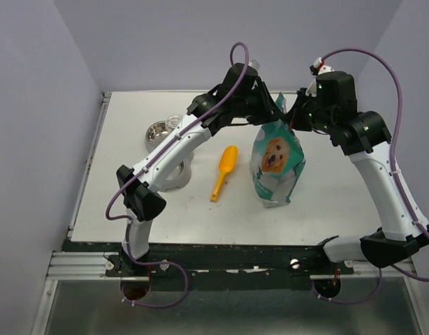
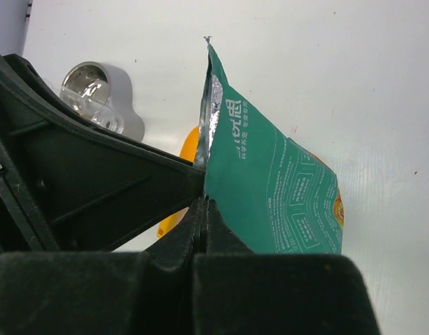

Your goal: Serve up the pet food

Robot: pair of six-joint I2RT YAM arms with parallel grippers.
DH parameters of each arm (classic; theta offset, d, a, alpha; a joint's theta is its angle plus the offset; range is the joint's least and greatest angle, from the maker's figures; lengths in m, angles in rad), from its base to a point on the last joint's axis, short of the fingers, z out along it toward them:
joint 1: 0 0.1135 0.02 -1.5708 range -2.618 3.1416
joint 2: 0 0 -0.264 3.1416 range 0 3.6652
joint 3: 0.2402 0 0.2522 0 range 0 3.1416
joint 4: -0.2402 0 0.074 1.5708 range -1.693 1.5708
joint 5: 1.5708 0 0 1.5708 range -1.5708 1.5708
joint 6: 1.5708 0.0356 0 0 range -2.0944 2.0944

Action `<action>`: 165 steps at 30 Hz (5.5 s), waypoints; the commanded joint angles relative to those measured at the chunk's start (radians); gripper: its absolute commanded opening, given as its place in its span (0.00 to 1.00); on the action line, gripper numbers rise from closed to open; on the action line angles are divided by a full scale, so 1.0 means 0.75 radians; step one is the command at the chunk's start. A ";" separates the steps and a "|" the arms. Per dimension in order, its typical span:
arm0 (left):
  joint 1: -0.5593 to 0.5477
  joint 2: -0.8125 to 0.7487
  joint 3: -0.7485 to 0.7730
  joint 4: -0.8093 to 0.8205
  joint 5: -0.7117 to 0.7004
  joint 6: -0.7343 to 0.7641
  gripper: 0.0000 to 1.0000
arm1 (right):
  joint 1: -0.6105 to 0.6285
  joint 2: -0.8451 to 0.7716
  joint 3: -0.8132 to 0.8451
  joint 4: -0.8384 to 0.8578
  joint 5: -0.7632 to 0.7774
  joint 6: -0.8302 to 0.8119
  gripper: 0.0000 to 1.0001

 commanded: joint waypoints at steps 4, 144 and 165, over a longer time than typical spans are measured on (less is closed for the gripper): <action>-0.025 0.061 0.043 -0.013 0.046 0.034 0.18 | -0.002 -0.003 0.010 -0.003 -0.055 0.009 0.00; 0.024 -1.029 -1.325 0.126 0.258 0.598 0.64 | 0.221 0.026 -0.250 -0.127 -0.163 -0.056 0.00; 0.100 -0.651 -1.599 0.665 0.712 0.177 0.60 | 0.221 -0.357 -0.424 -0.179 -0.339 0.058 0.00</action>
